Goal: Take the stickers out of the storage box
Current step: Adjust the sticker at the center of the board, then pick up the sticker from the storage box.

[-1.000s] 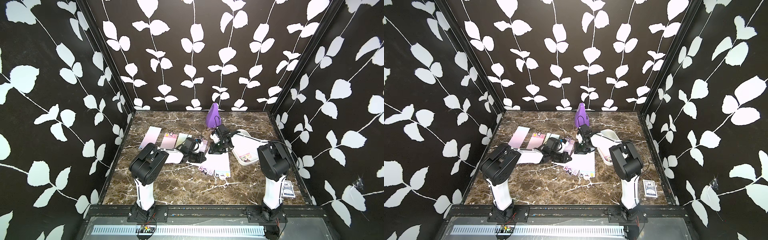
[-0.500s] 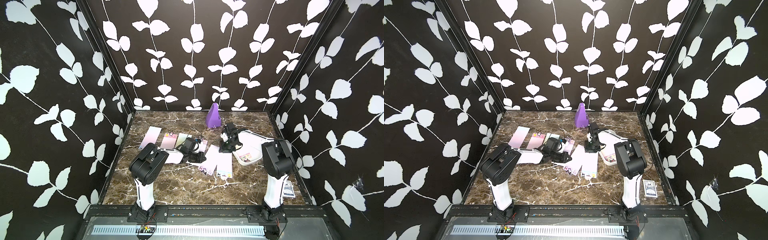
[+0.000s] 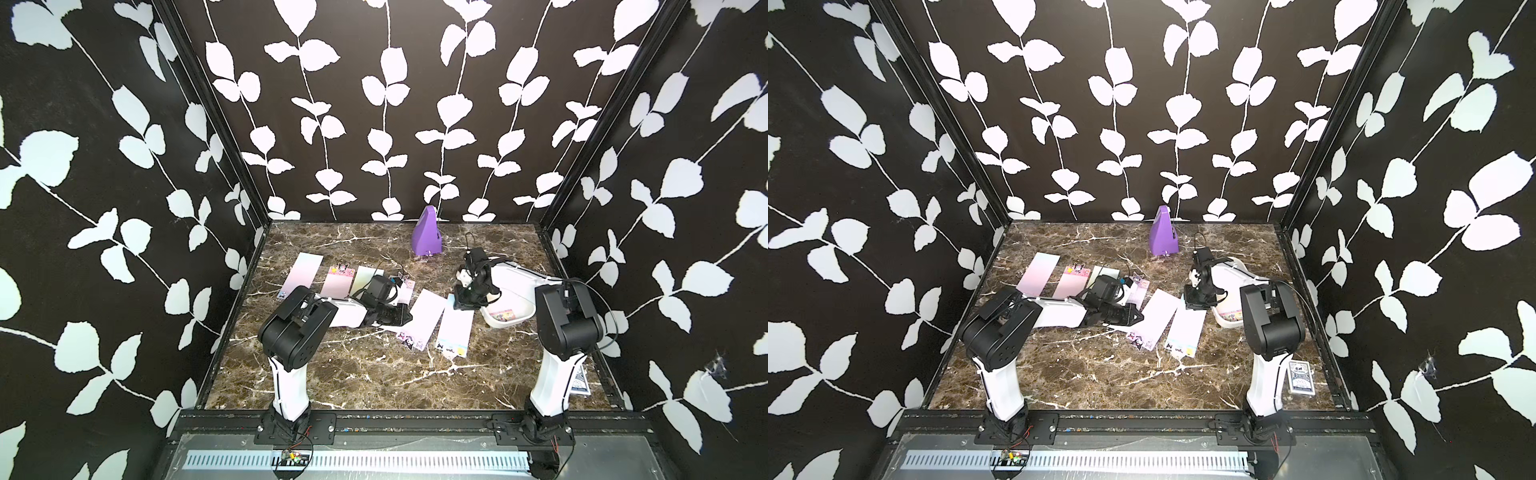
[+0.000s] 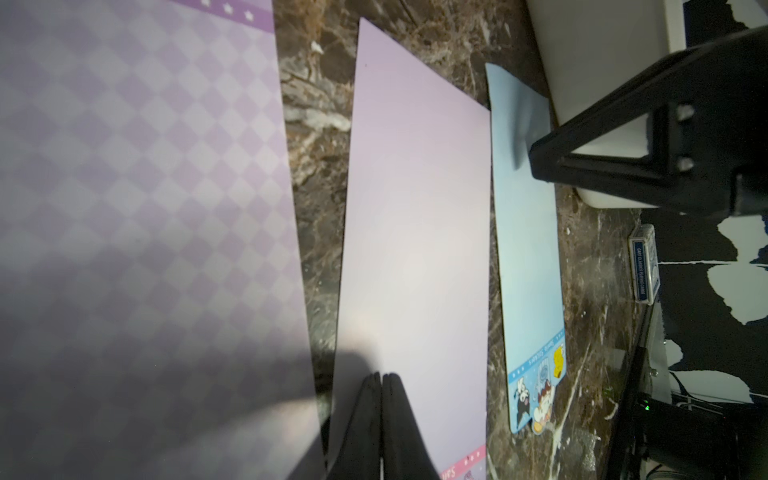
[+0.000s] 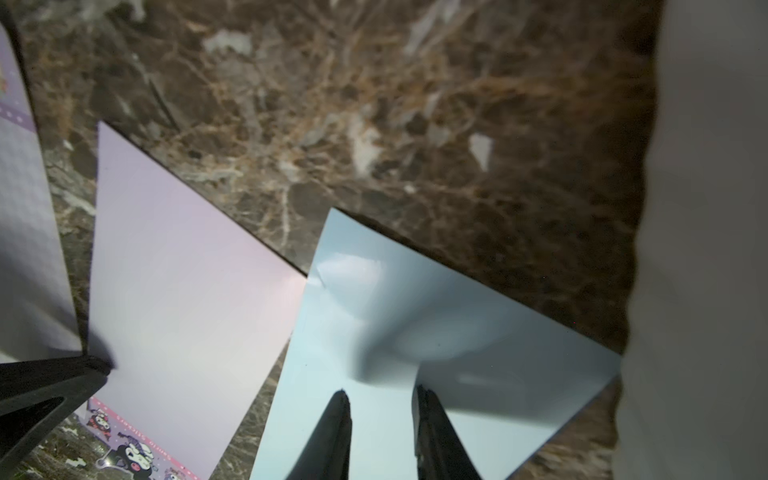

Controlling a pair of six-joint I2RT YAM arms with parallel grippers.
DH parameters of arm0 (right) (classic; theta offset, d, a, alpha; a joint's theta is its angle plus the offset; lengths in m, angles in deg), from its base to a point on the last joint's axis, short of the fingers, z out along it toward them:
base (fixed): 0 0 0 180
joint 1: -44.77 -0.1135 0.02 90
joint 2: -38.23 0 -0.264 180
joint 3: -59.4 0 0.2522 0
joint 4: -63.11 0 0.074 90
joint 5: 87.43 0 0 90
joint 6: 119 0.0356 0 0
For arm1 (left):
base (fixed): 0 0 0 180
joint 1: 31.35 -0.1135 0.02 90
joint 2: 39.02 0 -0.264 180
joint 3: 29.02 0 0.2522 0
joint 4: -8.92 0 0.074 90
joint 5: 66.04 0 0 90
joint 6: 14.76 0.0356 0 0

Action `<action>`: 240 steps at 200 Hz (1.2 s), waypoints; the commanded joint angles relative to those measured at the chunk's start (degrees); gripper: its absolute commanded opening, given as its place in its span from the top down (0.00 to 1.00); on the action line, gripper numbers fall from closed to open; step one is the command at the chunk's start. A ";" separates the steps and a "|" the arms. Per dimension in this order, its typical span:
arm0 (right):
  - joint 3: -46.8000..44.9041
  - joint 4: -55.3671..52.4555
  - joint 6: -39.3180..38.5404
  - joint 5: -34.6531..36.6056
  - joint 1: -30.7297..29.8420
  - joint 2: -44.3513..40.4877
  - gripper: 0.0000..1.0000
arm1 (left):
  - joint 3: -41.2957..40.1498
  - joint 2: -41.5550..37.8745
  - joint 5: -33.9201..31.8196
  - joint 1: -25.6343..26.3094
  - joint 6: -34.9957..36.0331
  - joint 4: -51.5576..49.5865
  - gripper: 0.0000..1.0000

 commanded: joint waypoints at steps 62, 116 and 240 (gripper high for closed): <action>0.37 -0.41 -0.20 -7.91 -0.47 -2.10 0.70 | 1.25 0.87 -0.37 0.14 -0.58 -0.41 0.92; 5.59 -3.83 1.08 -5.33 1.82 -12.06 0.69 | 7.72 -0.15 0.23 0.75 0.30 -4.26 0.87; -0.75 0.92 -2.68 1.80 22.06 -7.34 0.36 | 33.44 7.34 -0.58 7.59 4.25 -18.34 0.33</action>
